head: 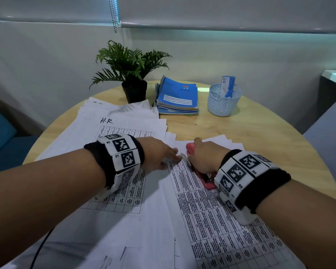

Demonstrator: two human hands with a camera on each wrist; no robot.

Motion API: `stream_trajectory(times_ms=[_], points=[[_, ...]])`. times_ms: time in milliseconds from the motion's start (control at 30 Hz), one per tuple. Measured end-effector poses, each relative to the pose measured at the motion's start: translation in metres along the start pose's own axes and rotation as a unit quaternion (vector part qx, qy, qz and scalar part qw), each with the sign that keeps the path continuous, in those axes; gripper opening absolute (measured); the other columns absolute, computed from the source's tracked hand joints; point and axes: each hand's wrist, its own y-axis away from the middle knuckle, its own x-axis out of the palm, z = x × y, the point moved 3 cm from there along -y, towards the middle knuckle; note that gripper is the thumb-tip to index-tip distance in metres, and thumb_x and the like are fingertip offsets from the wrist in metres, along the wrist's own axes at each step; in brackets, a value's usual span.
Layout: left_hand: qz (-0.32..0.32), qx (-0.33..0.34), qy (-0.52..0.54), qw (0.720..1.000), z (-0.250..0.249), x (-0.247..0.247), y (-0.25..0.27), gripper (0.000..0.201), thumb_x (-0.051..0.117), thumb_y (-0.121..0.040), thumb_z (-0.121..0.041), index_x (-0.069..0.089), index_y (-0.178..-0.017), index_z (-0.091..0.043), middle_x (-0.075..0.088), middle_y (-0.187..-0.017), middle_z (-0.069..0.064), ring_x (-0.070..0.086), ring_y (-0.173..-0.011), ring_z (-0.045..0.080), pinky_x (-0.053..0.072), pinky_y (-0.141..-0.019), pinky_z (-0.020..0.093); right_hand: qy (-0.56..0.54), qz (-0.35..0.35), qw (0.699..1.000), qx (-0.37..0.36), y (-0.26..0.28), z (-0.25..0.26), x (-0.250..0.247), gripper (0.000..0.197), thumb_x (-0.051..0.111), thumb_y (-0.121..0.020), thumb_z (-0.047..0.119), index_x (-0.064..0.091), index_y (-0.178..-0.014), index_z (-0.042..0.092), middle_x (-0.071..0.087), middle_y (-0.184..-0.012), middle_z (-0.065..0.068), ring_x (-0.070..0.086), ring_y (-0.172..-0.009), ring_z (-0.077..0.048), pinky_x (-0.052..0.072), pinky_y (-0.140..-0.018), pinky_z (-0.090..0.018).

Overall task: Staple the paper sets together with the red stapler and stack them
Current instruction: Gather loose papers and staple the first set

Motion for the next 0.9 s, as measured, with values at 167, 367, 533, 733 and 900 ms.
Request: stream_trajectory(times_ms=[167, 367, 533, 733, 900], points=[[-0.001, -0.006, -0.008, 1.000, -0.003, -0.001, -0.002, 0.053, 0.046, -0.098, -0.028, 0.025, -0.145, -0.041, 0.018, -0.154, -0.020, 0.031, -0.138, 0.013, 0.029, -0.109, 0.033, -0.001, 0.003, 1.000, -0.009, 0.001, -0.003, -0.002, 0.045, 0.037, -0.101, 0.031, 0.026, -0.136, 0.005, 0.051, -0.127, -0.019, 0.053, -0.111, -0.031, 0.041, -0.078, -0.033], [0.004, -0.007, -0.011, 1.000, -0.001, 0.000, -0.003, 0.054, 0.046, -0.097, -0.029, 0.026, -0.145, -0.041, 0.017, -0.154, -0.021, 0.032, -0.138, 0.012, 0.031, -0.110, 0.034, 0.058, 0.023, 0.997, -0.036, 0.009, 0.000, -0.009, 0.041, 0.028, -0.105, 0.027, 0.031, -0.139, 0.004, 0.038, -0.137, -0.013, 0.048, -0.120, -0.032, 0.041, -0.095, -0.034], [0.004, -0.008, -0.020, 1.000, -0.002, -0.001, -0.002, 0.054, 0.045, -0.097, -0.031, 0.023, -0.145, -0.042, 0.015, -0.154, -0.021, 0.031, -0.138, 0.012, 0.032, -0.110, 0.035, 0.042, 0.032, 0.998, -0.039, 0.008, -0.001, -0.012, 0.041, 0.027, -0.105, 0.031, 0.035, -0.137, 0.007, 0.041, -0.135, -0.013, 0.048, -0.117, -0.032, 0.040, -0.091, -0.034], [-0.004, -0.010, -0.015, 1.000, 0.001, 0.003, -0.004, 0.054, 0.046, -0.097, -0.033, 0.023, -0.145, -0.045, 0.017, -0.153, -0.022, 0.034, -0.136, 0.012, 0.032, -0.109, 0.034, -0.034, 0.035, 0.999, -0.012, 0.000, -0.009, -0.009, 0.048, 0.034, -0.101, 0.040, 0.034, -0.133, 0.005, 0.053, -0.123, -0.015, 0.053, -0.096, -0.027, 0.042, -0.079, -0.033], [0.001, -0.005, -0.020, 1.000, -0.001, 0.000, -0.004, 0.054, 0.046, -0.097, -0.032, 0.024, -0.145, -0.043, 0.014, -0.154, -0.021, 0.032, -0.137, 0.010, 0.031, -0.108, 0.033, 0.013, 0.041, 0.999, -0.020, 0.005, -0.012, -0.015, 0.040, 0.028, -0.104, 0.030, 0.044, -0.128, 0.002, 0.053, -0.122, -0.015, 0.055, -0.104, -0.028, 0.037, -0.076, -0.028]])
